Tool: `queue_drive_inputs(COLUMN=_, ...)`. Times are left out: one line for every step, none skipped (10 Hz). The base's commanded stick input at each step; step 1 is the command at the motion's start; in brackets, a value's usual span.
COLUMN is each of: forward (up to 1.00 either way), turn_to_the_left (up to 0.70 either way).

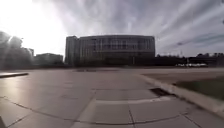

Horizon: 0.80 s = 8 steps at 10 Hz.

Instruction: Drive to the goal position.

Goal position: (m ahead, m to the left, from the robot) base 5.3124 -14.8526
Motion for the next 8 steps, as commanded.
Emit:
queue_drive_inputs(forward=0.85, turn_to_the_left=0.0)
queue_drive_inputs(forward=0.85, turn_to_the_left=0.0)
queue_drive_inputs(forward=0.85, turn_to_the_left=0.0)
queue_drive_inputs(forward=0.85, turn_to_the_left=0.0)
queue_drive_inputs(forward=0.85, turn_to_the_left=0.0)
queue_drive_inputs(forward=0.85, turn_to_the_left=0.0)
queue_drive_inputs(forward=0.85, turn_to_the_left=0.0)
queue_drive_inputs(forward=0.85, turn_to_the_left=0.0)
